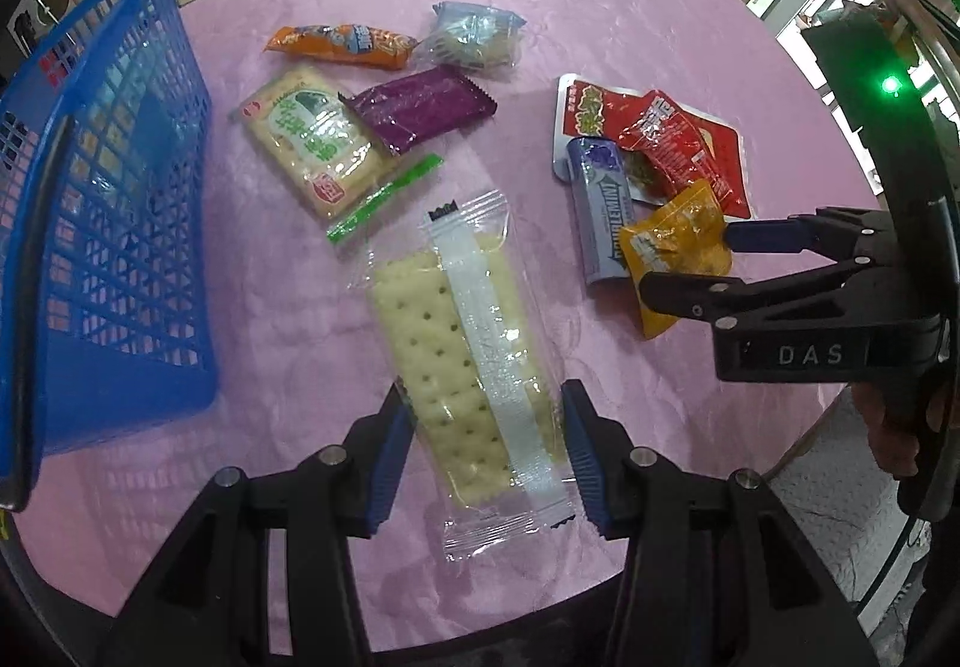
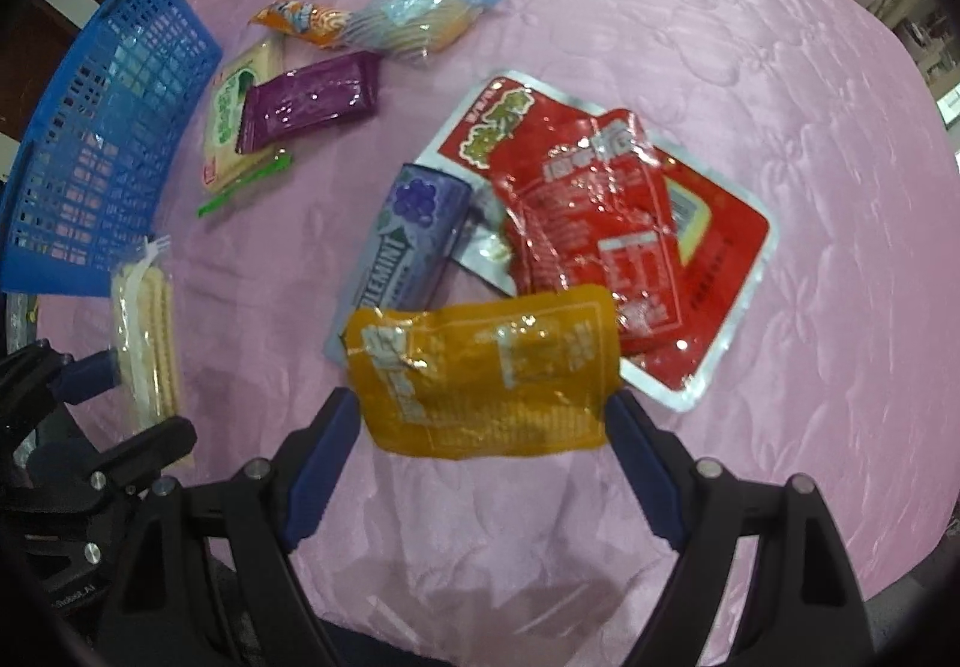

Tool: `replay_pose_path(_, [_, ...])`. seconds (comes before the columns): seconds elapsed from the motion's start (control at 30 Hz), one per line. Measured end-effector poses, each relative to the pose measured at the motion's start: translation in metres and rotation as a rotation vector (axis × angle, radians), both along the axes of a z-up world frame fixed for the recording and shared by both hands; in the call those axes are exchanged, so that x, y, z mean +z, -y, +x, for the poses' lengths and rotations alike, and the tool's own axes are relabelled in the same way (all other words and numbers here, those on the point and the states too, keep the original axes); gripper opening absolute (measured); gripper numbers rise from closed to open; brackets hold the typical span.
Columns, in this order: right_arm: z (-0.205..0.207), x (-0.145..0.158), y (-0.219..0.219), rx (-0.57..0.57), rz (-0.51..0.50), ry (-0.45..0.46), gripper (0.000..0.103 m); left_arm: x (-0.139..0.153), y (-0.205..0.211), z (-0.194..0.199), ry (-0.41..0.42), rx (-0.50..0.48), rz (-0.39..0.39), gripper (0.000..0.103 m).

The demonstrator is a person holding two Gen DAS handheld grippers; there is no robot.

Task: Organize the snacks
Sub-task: 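Lift the cracker pack with the left tool while the right tool grasps the yellow pouch, then carry the cracker pack and yellow pouch over the basket with both tools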

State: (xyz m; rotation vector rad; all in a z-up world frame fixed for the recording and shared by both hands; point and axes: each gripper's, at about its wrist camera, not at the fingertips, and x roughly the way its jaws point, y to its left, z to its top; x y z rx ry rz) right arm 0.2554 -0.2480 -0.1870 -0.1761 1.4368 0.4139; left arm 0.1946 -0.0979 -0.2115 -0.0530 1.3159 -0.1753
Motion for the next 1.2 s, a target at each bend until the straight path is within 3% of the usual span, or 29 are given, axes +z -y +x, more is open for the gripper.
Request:
replay_pose_path(0.43, [-0.022, -0.014, -0.021, 0.129, -0.102, 0.119, 0.085, -0.026, 0.000, 0.003, -0.029, 0.002, -0.005, 0.046])
replay_pose_path(0.47, [-0.024, -0.012, -0.021, 0.128, -0.093, 0.127, 0.080, -0.026, 0.000, 0.003, -0.027, -0.002, -0.006, 0.046])
replay_pose_path(0.5, [-0.027, -0.010, -0.021, 0.131, -0.089, 0.135, 0.066, -0.028, 0.002, 0.005, -0.025, -0.003, -0.006, 0.046])
replay_pose_path(0.57, [-0.030, -0.005, -0.017, 0.107, -0.071, 0.126, 0.047, -0.027, 0.004, 0.007, -0.019, -0.007, -0.012, 0.046])
replay_pose_path(0.8, [-0.035, 0.003, -0.001, 0.033, -0.033, 0.101, 0.043, -0.012, 0.004, -0.002, 0.023, -0.035, -0.007, 0.046])
replay_pose_path(1.2, [-0.089, 0.115, -0.011, 0.035, 0.012, 0.228, 0.043, 0.074, -0.012, -0.052, 0.184, -0.020, -0.010, 0.046])
